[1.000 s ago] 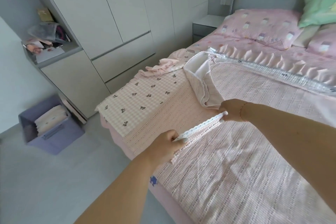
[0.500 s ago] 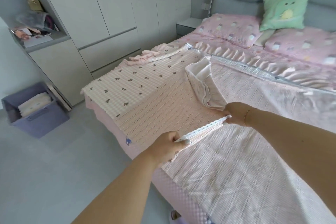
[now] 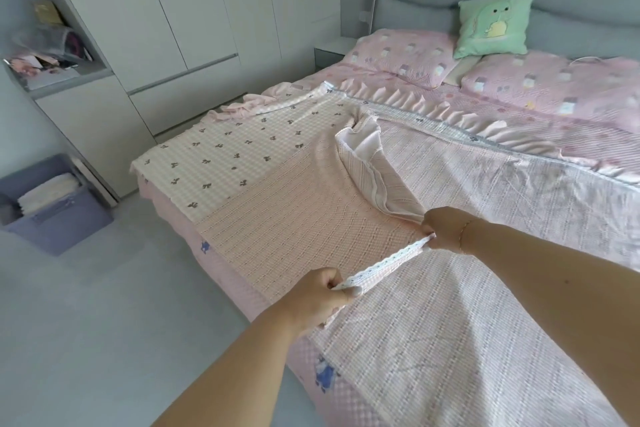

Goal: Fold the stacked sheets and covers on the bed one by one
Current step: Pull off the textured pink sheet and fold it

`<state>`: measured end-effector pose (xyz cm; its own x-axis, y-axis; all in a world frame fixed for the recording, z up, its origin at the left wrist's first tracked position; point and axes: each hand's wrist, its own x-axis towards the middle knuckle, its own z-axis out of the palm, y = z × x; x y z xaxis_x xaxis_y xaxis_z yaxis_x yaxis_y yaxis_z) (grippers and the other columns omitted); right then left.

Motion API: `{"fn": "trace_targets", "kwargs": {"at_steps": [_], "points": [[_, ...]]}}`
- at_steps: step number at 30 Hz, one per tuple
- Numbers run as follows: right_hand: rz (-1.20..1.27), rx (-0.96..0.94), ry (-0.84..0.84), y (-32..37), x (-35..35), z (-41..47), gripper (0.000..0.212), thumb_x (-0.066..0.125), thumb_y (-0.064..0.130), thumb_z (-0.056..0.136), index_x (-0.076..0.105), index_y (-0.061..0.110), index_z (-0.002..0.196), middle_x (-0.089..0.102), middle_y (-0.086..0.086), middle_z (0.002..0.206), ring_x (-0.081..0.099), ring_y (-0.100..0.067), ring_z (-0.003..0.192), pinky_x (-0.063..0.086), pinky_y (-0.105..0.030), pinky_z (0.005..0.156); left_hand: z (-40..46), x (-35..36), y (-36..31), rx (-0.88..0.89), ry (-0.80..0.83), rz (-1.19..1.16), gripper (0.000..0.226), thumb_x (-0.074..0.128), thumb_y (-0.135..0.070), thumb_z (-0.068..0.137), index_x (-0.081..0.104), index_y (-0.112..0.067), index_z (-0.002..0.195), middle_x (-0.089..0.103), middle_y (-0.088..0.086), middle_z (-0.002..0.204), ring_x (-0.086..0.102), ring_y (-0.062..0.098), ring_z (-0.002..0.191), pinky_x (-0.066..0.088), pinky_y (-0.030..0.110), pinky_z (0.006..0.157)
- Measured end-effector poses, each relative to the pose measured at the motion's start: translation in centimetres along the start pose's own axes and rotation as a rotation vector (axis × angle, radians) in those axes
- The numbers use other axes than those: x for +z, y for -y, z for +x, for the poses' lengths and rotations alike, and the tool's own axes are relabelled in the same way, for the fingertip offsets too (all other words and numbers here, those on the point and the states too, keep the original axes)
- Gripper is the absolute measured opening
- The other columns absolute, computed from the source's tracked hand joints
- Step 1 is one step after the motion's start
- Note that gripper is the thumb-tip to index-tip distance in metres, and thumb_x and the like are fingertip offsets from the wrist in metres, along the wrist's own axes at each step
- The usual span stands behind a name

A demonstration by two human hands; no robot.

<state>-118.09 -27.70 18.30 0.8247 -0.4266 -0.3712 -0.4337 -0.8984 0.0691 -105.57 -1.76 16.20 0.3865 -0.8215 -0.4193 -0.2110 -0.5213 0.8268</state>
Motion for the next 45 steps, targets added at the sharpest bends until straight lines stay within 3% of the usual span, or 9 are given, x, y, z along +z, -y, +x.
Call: {"fn": "trace_targets", "kwargs": {"at_steps": [7,17,21,25,32,35,42,45], "points": [[0.052,-0.121,-0.004,-5.2,4.6,-4.3,0.030,0.060,0.036,0.089,0.069,0.017,0.110,0.061,-0.001,0.106,0.056,-0.019,0.104,0.044,-0.029,0.092,-2.7,9.5,-1.6,-0.070,-0.105,0.063,0.034,0.068,-0.030,0.090,0.041,-0.017,0.073,0.038,-0.005,0.066,0.033,0.008,0.057,0.027,0.021,0.049],[0.028,-0.218,0.044,-10.2,9.9,-10.8,0.025,0.059,0.032,0.090,0.069,0.013,0.105,0.046,0.008,0.078,0.055,-0.018,0.096,0.034,-0.021,0.075,-6.8,22.3,-2.8,-0.151,-0.188,0.088,0.034,0.068,-0.027,0.089,0.039,-0.018,0.073,0.038,-0.004,0.071,0.035,0.012,0.065,0.026,0.024,0.056],[-0.013,-0.240,0.057,-11.5,11.2,-13.3,0.027,0.060,0.033,0.090,0.068,0.015,0.108,0.055,0.002,0.093,0.056,-0.017,0.099,0.038,-0.023,0.079,-7.9,25.9,-2.9,-0.172,-0.180,0.054,0.034,0.068,-0.027,0.089,0.040,-0.018,0.073,0.040,-0.004,0.069,0.036,0.011,0.061,0.028,0.023,0.054],[-0.015,-0.248,0.072,-13.3,12.2,-15.7,0.029,0.063,0.036,0.087,0.069,0.015,0.106,0.049,0.008,0.077,0.049,-0.014,0.086,0.037,-0.023,0.075,-9.1,29.1,-3.5,-0.181,-0.195,0.060,0.033,0.069,-0.029,0.088,0.042,-0.018,0.073,0.042,-0.004,0.069,0.037,0.011,0.061,0.030,0.023,0.055],[-0.028,-0.300,0.046,-16.1,14.7,-21.3,0.027,0.063,0.035,0.087,0.070,0.015,0.103,0.049,0.007,0.080,0.045,-0.011,0.085,0.033,-0.021,0.074,-12.3,35.7,-5.2,-0.154,-0.259,0.101,0.036,0.071,-0.027,0.087,0.041,-0.021,0.068,0.042,-0.007,0.068,0.037,0.010,0.061,0.030,0.022,0.055],[-0.034,-0.331,-0.002,-17.7,16.0,-24.6,0.025,0.062,0.034,0.087,0.071,0.015,0.100,0.047,0.011,0.071,0.048,-0.011,0.082,0.034,-0.021,0.072,-14.1,39.2,-6.1,-0.164,-0.290,0.100,0.037,0.071,-0.025,0.086,0.040,-0.022,0.066,0.042,-0.007,0.067,0.038,0.010,0.060,0.031,0.022,0.054],[-0.093,-0.412,0.006,-21.9,18.3,-32.4,0.027,0.061,0.034,0.089,0.070,0.013,0.103,0.061,0.000,0.093,0.051,-0.013,0.085,0.042,-0.024,0.078,-18.1,48.7,-8.4,-0.181,-0.336,0.114,0.038,0.074,-0.023,0.085,0.040,-0.019,0.067,0.044,-0.002,0.068,0.038,0.012,0.058,0.031,0.024,0.052],[-0.113,-0.444,0.027,-23.6,19.1,-35.0,0.027,0.060,0.034,0.089,0.070,0.014,0.105,0.059,0.000,0.094,0.058,-0.016,0.097,0.044,-0.025,0.084,-19.0,52.0,-9.2,-0.213,-0.362,0.120,0.041,0.075,-0.024,0.083,0.039,-0.020,0.064,0.043,-0.004,0.066,0.037,0.012,0.060,0.030,0.025,0.054]]}}
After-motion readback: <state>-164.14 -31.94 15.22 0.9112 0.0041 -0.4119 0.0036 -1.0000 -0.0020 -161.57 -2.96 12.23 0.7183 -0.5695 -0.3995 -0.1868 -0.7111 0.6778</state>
